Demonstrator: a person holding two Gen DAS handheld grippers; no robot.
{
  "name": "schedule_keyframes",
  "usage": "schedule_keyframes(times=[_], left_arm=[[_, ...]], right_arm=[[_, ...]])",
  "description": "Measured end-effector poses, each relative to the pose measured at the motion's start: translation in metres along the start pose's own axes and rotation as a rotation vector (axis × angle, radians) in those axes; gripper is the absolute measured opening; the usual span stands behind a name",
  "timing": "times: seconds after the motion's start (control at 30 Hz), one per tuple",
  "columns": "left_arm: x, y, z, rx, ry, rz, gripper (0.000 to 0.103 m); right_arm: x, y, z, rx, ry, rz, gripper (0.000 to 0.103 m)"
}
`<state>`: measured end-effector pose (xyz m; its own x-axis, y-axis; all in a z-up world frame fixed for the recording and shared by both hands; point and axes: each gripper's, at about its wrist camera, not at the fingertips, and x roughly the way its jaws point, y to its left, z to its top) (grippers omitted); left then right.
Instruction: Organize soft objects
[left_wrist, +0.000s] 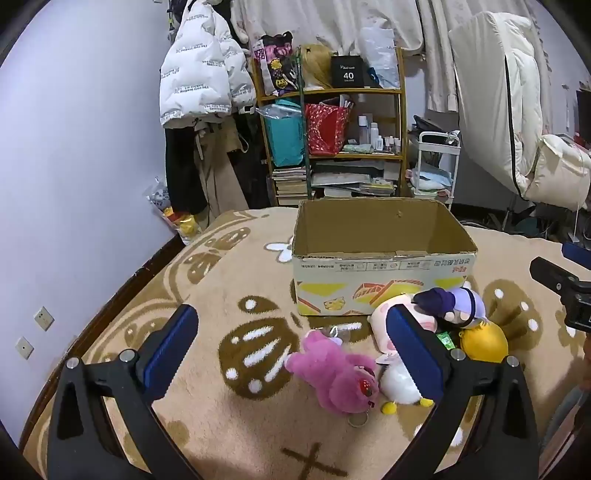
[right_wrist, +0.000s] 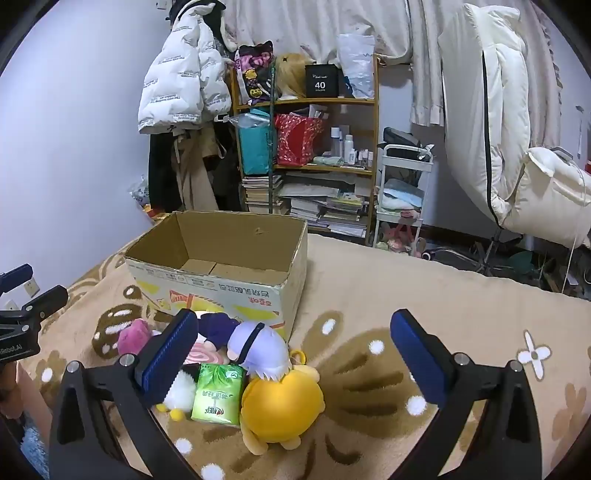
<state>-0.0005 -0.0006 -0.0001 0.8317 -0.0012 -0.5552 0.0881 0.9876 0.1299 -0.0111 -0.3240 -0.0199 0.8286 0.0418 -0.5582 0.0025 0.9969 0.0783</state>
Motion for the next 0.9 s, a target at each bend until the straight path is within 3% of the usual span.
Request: schedule_keyframes(times=[0.47,0.57,0.9], left_arm=[[-0.003,0.002,0.000,-0.018,0.008,0.000,0.101],[-0.001,0.005,0.000,-0.019,0.011,0.000,0.101],[0.002,0.009,0.000,-0.028,0.009,-0.001,0.101]], right_arm=[[0.008,0.006,-0.001,-0.005,-0.022,-0.029,0.103],[-0.008,0.000,0.001,-0.007,-0.046,-0.038,0.103],[-0.008,0.000,0.001,-0.008,-0.049,-0.034,0.103]])
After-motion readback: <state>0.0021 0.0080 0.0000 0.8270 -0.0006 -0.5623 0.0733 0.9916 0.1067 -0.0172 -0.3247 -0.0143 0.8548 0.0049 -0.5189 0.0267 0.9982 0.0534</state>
